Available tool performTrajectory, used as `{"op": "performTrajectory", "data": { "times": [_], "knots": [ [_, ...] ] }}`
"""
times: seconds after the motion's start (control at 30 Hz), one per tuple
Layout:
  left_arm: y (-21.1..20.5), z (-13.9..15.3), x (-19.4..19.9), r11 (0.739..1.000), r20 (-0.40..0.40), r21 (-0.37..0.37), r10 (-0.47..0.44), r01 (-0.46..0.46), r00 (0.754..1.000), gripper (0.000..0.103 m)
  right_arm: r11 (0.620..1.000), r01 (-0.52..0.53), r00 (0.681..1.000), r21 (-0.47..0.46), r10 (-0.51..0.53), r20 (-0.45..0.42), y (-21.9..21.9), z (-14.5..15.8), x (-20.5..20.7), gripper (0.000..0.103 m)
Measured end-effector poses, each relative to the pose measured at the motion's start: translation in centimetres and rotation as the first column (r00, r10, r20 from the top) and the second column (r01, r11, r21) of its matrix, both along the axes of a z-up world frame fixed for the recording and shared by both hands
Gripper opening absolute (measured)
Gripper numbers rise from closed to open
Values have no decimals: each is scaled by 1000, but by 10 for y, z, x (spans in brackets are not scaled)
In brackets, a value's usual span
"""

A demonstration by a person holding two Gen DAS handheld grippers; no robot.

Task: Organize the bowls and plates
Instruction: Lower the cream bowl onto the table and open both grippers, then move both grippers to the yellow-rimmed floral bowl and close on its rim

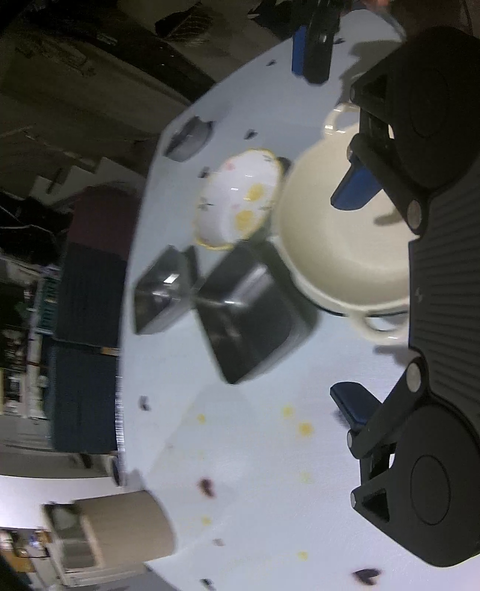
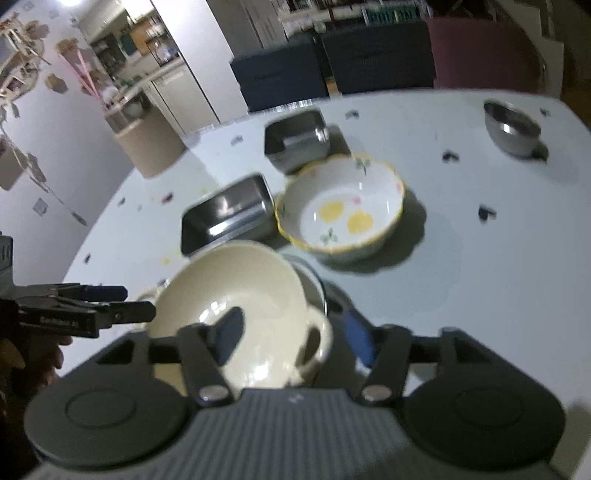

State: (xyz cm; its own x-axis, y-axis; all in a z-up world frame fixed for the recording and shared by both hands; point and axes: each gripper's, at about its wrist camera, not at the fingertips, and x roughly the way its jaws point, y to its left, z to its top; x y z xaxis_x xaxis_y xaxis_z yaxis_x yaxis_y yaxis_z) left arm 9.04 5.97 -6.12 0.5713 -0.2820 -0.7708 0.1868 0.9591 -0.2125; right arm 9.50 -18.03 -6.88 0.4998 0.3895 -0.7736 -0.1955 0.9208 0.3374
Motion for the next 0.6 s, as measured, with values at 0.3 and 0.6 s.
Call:
{"op": "performTrajectory", "data": {
  "times": [0.3, 0.6],
  "knots": [
    [-33, 34, 31, 999, 149, -1, -36, 36, 988, 102, 994, 106, 982, -10, -103, 156, -32, 27, 18, 102],
    [-71, 44, 79, 993, 236, 7, -117, 119, 965, 101, 976, 215, 965, 33, -217, 145, -59, 26, 62, 103]
  ]
}}
